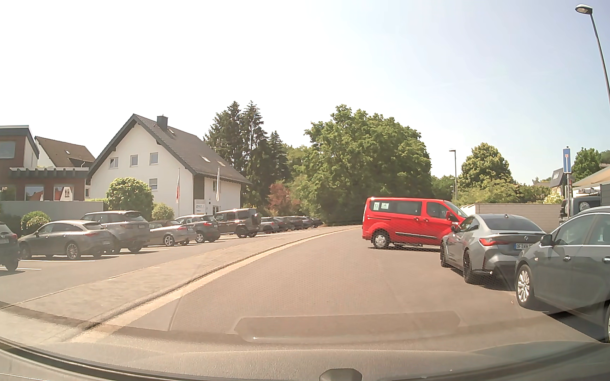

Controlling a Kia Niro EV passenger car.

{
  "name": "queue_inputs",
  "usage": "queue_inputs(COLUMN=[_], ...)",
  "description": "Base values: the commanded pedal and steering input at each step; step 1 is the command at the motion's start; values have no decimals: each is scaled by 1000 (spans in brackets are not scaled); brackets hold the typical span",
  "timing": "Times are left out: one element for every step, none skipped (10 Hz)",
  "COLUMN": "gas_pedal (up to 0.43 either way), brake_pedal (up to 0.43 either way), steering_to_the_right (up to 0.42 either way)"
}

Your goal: Follow the waypoints while adhering to traffic rules and regulations

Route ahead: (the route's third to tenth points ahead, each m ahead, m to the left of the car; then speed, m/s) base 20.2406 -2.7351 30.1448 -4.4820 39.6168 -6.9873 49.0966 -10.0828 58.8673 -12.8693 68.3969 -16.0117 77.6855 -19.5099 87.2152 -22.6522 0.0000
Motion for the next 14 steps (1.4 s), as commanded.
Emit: queue_inputs(gas_pedal=[0, 0, 0, 0, 0, 0, 0, 0, 0, 0, 0, 0, 0, 0], brake_pedal=[268, 274, 268, 268, 274, 268, 268, 268, 274, 274, 268, 274, 268, 268], steering_to_the_right=[12, 12, 12, 12, 12, 12, 12, 12, 12, 12, 12, 12, 12, 12])
